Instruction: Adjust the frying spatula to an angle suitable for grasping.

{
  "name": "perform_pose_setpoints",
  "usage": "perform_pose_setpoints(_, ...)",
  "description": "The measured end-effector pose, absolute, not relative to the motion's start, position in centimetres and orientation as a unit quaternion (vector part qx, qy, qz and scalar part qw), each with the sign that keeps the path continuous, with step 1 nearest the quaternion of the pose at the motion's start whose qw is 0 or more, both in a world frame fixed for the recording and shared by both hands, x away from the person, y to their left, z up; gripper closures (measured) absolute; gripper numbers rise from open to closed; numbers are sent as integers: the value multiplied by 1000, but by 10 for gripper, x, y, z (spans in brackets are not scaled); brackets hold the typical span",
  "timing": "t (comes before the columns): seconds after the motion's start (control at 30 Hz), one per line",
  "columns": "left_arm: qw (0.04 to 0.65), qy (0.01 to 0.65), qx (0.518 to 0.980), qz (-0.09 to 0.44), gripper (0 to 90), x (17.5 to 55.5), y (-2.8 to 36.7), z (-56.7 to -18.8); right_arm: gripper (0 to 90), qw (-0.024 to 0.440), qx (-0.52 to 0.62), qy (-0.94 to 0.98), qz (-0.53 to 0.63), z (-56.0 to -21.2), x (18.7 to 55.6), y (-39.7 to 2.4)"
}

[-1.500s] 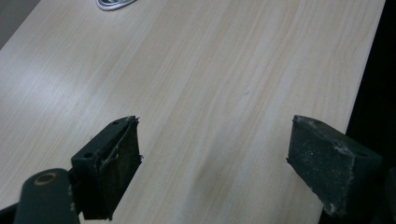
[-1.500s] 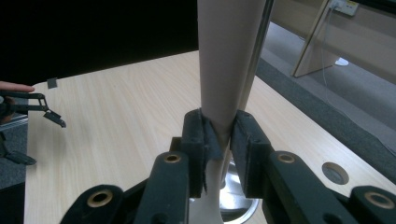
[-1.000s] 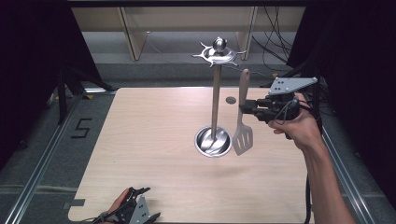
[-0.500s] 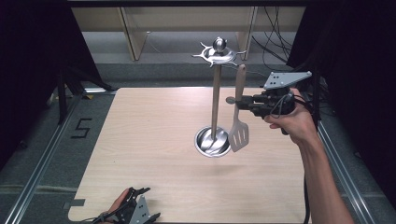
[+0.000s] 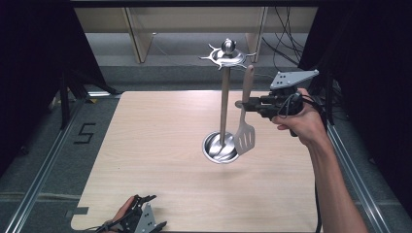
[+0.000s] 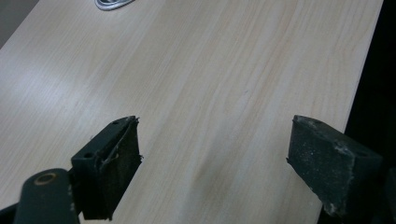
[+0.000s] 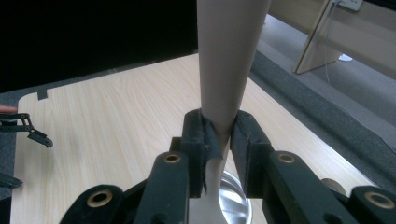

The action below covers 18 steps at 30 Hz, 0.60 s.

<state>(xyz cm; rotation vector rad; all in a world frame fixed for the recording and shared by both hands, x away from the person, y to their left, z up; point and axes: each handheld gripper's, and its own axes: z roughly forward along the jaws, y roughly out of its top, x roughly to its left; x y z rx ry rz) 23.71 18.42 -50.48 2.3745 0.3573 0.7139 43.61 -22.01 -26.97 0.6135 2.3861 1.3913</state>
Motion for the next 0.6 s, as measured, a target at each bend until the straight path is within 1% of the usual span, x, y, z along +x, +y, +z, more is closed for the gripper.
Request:
perform_pose_setpoints(0.03,311,135,901,270,160,237,184,-505,765,158,207,834,486,-269,437,-219)
perform_pose_setpoints(0.1,311,134,903,267,160,237,184,-504,765,148,211,837,483,-269,437,-218)
perform_pose_setpoints(0.17,310,133,903,267,160,237,184,-504,764,152,210,839,479,-269,438,-218)
perform_pose_setpoints(0.2,318,138,899,268,160,237,184,-506,764,149,208,838,482,-269,440,-218)
perform_pose_setpoints(0.27,313,135,900,270,160,237,184,-505,764,141,217,839,478,-269,439,-217)
perform_pose_setpoints(0.4,310,133,903,267,160,237,184,-504,764,142,213,840,478,-268,441,-214)
perform_pose_setpoints(0.43,319,138,899,268,160,237,184,-506,764,140,213,841,477,-268,441,-213)
perform_pose_setpoints(0.57,310,134,902,268,160,237,184,-504,763,147,207,838,483,-269,444,-212)
perform_pose_setpoints(0.6,311,135,901,270,160,237,184,-505,763,140,210,838,485,-270,444,-211)
